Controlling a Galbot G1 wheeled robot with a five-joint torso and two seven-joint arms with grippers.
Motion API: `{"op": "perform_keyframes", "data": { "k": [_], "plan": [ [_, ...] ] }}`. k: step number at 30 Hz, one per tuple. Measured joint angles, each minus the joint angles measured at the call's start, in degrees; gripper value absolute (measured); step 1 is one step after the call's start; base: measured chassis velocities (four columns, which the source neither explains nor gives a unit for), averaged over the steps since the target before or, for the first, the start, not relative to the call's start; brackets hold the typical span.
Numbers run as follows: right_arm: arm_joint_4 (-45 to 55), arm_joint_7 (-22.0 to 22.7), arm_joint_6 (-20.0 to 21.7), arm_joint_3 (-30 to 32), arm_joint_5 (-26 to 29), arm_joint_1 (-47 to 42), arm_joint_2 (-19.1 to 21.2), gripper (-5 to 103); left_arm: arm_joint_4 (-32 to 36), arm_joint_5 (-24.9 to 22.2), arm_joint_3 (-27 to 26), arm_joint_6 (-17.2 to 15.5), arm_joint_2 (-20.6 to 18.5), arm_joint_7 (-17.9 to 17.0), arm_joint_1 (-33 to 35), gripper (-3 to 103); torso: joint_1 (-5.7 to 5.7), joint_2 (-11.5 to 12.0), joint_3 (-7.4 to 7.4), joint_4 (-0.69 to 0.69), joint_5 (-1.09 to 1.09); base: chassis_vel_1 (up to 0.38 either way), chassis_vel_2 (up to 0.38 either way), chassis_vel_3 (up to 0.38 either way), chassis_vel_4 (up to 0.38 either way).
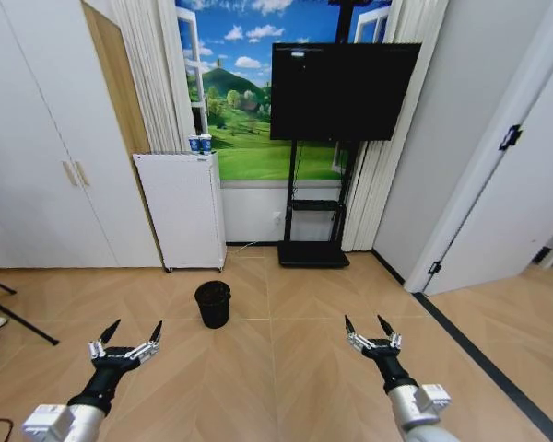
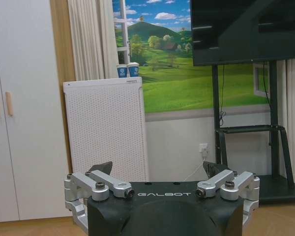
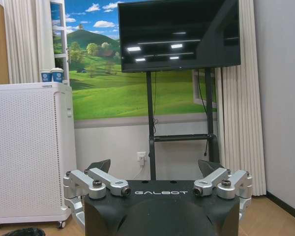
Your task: Pick up the trash bin and place the garbage on the floor into it.
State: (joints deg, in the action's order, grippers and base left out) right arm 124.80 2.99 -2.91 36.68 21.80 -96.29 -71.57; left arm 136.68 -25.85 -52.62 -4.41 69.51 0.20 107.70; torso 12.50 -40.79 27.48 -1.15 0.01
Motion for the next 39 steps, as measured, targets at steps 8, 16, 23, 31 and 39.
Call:
{"op": "perform_keyframes", "data": {
  "k": [8,16,23,31,39],
  "plan": [
    [0.0,0.0,0.0,0.0,0.0,0.0,0.0,100,0.0,0.0,0.0,0.0,0.0,0.0,0.0,100,0.04,0.0,0.00,0.02,-0.02,-0.093,0.009,0.102,-0.008],
    [0.0,0.0,0.0,0.0,0.0,0.0,0.0,100,0.0,0.0,0.0,0.0,0.0,0.0,0.0,100,0.00,0.0,-0.02,0.02,-0.03,0.049,-0.003,-0.044,0.008],
    [0.0,0.0,0.0,0.0,0.0,0.0,0.0,100,0.0,0.0,0.0,0.0,0.0,0.1,0.0,100,0.01,0.0,-0.01,0.02,-0.01,0.000,0.000,0.000,0.000],
    [0.0,0.0,0.0,0.0,0.0,0.0,0.0,100,0.0,0.0,0.0,0.0,0.0,0.1,0.0,100,0.01,0.0,-0.01,0.02,-0.02,0.000,0.000,0.000,0.000],
    [0.0,0.0,0.0,0.0,0.0,0.0,0.0,100,0.0,0.0,0.0,0.0,0.0,0.1,0.0,100,0.01,0.0,-0.02,0.02,-0.02,0.000,0.000,0.000,0.000]
  ]
}}
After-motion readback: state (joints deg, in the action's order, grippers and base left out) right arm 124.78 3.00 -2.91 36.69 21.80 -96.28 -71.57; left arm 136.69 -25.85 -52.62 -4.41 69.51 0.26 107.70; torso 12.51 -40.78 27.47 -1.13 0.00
